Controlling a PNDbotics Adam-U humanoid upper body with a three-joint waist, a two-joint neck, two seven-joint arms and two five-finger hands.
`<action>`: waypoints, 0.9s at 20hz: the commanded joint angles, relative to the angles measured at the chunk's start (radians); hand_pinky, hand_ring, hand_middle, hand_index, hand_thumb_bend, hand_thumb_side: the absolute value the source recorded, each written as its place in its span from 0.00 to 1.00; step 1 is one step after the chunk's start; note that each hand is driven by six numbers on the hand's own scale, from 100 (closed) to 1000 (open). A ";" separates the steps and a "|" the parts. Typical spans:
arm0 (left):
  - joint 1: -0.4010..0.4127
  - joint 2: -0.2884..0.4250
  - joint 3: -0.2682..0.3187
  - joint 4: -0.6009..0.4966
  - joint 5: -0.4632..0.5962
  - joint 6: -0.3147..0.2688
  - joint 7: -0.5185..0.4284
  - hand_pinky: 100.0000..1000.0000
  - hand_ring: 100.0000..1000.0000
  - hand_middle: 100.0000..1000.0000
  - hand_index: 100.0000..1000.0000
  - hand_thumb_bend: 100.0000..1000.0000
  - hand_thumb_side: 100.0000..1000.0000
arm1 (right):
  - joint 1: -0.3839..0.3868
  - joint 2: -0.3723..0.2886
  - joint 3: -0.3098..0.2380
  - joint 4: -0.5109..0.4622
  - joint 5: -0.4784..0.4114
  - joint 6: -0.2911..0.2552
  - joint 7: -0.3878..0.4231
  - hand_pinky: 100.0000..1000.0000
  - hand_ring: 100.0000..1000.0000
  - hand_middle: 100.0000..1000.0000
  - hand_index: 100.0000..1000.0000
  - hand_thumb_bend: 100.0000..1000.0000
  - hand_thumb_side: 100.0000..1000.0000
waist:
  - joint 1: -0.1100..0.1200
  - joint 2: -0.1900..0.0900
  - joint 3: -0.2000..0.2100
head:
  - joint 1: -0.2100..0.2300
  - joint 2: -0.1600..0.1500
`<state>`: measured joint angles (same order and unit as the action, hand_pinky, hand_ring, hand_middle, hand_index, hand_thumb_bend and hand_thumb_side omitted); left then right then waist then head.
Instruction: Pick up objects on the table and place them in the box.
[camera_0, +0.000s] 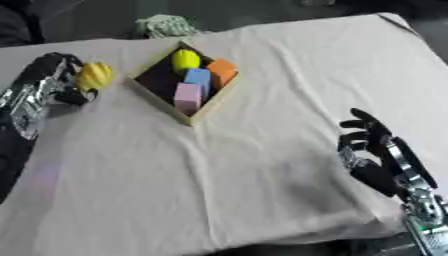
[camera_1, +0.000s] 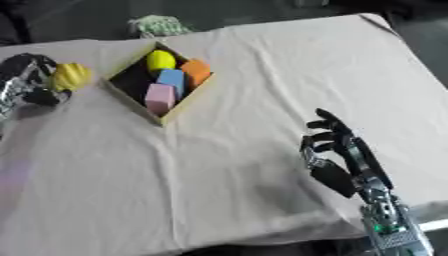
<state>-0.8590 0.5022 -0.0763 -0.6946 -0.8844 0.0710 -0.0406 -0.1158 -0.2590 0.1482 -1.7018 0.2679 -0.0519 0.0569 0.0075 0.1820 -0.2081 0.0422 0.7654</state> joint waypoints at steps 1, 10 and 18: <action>-0.009 0.012 0.006 0.003 0.009 0.001 0.015 0.56 0.53 0.55 0.77 0.25 0.07 | -0.013 -0.016 -0.007 -0.014 -0.007 0.002 0.000 0.62 0.70 0.76 0.98 0.00 0.33 | -0.004 -0.011 -0.002 | 0.002 0.000; -0.003 -0.003 0.000 0.007 -0.005 0.000 0.043 0.38 0.33 0.29 0.52 0.00 0.00 | -0.013 -0.014 -0.008 -0.014 -0.008 0.002 0.000 0.62 0.70 0.76 0.98 0.00 0.33 | -0.004 -0.010 -0.006 | 0.000 -0.001; -0.032 0.032 -0.019 -0.111 0.063 -0.012 0.109 0.30 0.28 0.23 0.46 0.00 0.00 | -0.012 -0.012 -0.012 -0.014 -0.004 0.001 -0.002 0.62 0.70 0.76 0.98 0.00 0.32 | 0.000 -0.014 -0.002 | -0.010 0.000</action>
<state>-0.8661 0.4946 -0.0914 -0.7646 -0.8385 0.0622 0.0588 -0.1198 -0.2590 0.1453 -1.7018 0.2619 -0.0506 0.0580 0.0070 0.1838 -0.2104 0.0364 0.7652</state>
